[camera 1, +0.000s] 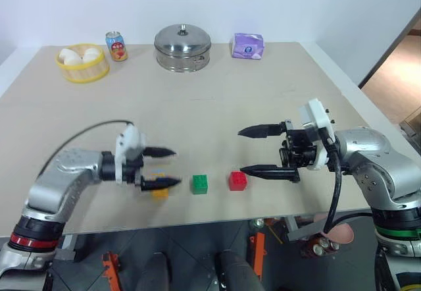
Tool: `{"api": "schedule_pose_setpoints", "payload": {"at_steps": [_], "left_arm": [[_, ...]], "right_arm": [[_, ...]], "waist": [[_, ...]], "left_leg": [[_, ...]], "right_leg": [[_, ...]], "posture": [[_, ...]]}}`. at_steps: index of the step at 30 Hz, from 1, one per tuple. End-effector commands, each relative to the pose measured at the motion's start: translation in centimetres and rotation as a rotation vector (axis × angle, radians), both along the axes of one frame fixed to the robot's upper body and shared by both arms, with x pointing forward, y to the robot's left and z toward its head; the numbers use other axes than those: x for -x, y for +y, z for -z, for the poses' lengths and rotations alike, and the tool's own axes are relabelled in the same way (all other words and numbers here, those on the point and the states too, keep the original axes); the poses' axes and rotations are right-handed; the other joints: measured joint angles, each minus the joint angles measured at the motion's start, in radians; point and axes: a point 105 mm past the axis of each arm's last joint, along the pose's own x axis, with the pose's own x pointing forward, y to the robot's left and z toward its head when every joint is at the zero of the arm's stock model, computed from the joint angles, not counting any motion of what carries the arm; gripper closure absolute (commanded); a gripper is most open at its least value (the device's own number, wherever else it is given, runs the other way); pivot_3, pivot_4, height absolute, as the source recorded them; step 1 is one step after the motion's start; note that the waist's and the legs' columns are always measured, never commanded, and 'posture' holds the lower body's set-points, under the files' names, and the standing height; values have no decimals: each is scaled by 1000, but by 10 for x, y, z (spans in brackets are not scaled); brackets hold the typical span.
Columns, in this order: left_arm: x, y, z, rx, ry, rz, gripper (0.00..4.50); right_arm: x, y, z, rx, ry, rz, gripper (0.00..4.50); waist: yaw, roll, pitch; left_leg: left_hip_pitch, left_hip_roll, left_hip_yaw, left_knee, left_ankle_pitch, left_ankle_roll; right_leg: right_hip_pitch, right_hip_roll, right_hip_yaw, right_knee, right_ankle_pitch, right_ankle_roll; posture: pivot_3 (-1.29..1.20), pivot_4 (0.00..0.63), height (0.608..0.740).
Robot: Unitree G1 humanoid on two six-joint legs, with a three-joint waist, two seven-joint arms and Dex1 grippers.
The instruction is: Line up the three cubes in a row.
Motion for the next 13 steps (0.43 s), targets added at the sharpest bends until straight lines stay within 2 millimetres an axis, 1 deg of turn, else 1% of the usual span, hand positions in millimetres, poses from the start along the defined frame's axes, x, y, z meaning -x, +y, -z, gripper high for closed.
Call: {"api": "schedule_pose_setpoints", "payload": {"at_steps": [1, 3, 5, 8, 13], "left_arm": [[-25, 31, -26, 88, -90, -279, 19], [-34, 46, -29, 123, -128, -411, 19], [-39, 56, -33, 167, -158, -500, 19], [-40, 67, -31, 184, -178, -585, 19], [-42, 73, -25, 180, -190, -668, 19]], "right_arm": [[-31, -19, -10, -121, -57, 234, 0], [-48, -28, -5, -173, -54, 360, 0], [-58, -32, 1, -201, -44, 436, 0], [-67, -35, 7, -237, -44, 509, 0], [-73, -32, 17, -245, -36, 541, 0]], "waist": [[-1, 0, 0], [-2, 0, 0], [-1, 0, 0], [-1, 0, 0], [-1, 0, 0]], "left_leg": [[0, 0, 0, 0, 0, 0], [1, 0, 0, 0, 0, 0], [0, 0, 0, 0, 0, 0], [0, 0, 0, -1, 0, 0], [0, 0, -1, -2, 0, 0]], "right_leg": [[0, 0, 0, 0, 0, 0], [0, 0, 1, 0, 0, 0], [0, 1, 0, 0, 1, 1], [0, 1, 1, 0, 1, 2], [0, 2, 1, 0, 1, 2]], "posture": [[0, 150, 739], [0, 150, 739], [0, 150, 739], [0, 150, 739], [0, 150, 739]]}}
